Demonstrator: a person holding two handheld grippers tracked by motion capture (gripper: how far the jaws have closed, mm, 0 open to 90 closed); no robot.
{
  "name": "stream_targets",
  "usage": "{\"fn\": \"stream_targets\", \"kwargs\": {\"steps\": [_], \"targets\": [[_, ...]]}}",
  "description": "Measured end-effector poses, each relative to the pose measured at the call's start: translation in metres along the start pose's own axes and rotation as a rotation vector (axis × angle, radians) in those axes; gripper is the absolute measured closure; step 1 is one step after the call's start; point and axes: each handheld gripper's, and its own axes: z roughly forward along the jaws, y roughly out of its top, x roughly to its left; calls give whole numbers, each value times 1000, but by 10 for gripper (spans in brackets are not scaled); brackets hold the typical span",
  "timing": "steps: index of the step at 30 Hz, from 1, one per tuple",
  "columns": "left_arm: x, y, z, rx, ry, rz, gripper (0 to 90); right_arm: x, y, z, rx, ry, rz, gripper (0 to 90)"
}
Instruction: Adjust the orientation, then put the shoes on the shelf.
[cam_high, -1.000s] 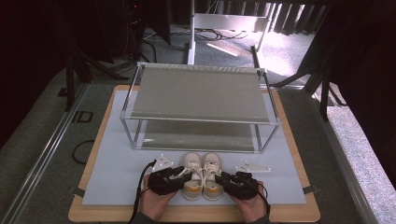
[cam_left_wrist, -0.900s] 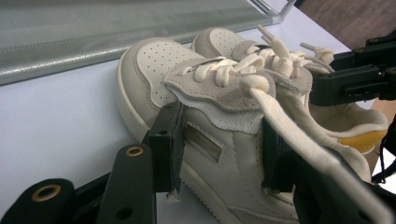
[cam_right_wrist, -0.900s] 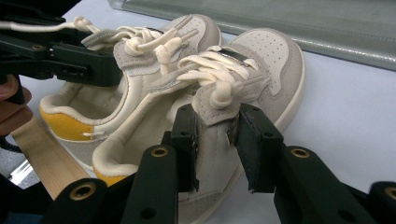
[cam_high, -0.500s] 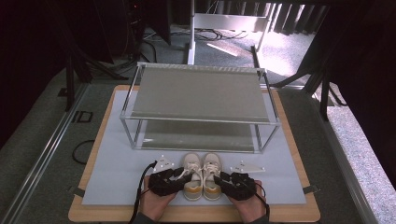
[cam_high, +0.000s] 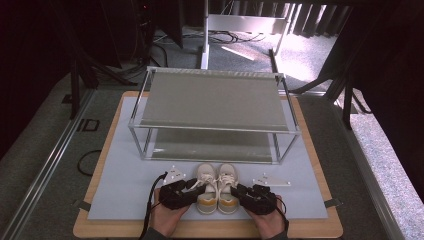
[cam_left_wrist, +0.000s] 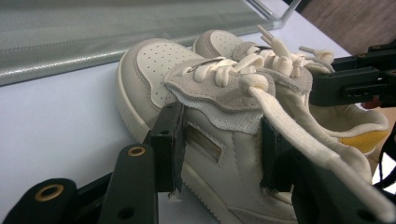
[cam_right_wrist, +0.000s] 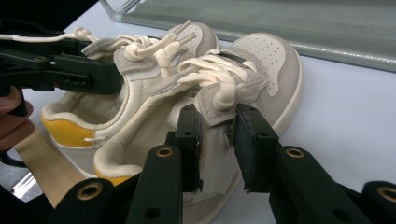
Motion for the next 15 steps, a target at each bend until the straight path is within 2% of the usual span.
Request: {"fn": "stream_targets", "kwargs": {"steps": [15], "targets": [[0,7,-1,-18,4,1,565,-1,5,-2,-20,0,6,721]]}}
